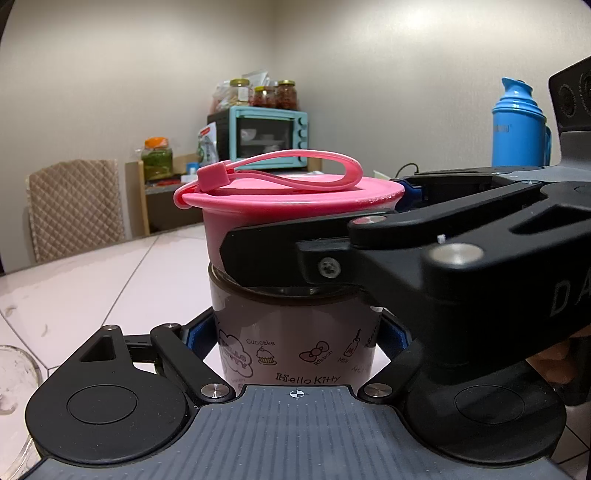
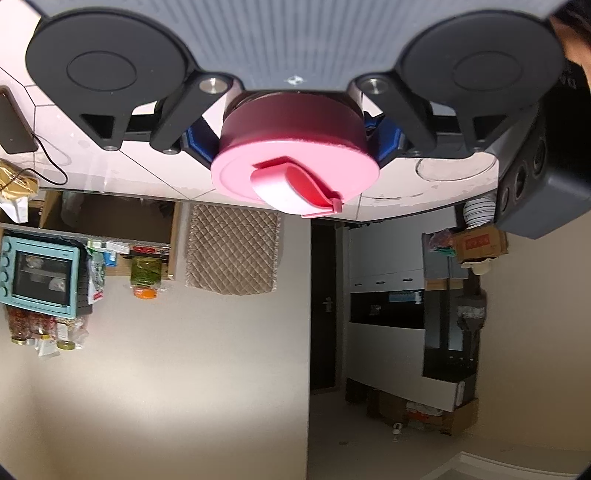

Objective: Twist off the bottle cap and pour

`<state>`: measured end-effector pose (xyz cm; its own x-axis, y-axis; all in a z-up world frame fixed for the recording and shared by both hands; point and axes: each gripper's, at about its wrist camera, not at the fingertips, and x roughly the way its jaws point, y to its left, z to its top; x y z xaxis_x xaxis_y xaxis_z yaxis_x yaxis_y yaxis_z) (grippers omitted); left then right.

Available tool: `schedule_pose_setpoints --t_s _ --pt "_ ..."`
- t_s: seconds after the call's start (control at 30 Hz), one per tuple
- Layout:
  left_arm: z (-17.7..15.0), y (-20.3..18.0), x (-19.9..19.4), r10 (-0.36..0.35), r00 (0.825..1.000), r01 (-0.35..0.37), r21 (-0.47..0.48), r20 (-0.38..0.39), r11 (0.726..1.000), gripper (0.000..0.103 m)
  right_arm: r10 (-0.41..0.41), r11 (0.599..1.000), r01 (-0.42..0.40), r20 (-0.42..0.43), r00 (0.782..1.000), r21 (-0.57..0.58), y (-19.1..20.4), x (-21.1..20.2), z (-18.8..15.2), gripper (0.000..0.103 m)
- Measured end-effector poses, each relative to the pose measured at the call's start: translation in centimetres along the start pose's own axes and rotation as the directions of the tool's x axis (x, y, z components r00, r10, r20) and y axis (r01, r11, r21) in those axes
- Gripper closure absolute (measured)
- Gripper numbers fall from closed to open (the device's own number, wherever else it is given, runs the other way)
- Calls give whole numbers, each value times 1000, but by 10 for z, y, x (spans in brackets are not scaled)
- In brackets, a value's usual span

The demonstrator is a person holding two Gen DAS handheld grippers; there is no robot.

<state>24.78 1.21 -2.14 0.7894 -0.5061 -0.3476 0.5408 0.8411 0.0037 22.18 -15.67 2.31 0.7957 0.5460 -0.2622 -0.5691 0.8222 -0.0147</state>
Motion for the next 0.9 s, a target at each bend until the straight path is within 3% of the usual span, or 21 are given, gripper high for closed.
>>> schedule_pose_setpoints --t_s 0.4,0.7,0.9 --pt "0 0 1 -3 1000 3 0 -1 1000 13 180 980 -179 8 984 -91 -28 -1 1 18" --pt "0 0 0 -4 1000 4 0 -1 1000 13 368 928 -365 27 930 -79 -62 2 -1 18" --pt "0 0 0 -4 1000 4 0 -1 1000 13 398 914 -395 20 917 -93 -67 1 4 18"
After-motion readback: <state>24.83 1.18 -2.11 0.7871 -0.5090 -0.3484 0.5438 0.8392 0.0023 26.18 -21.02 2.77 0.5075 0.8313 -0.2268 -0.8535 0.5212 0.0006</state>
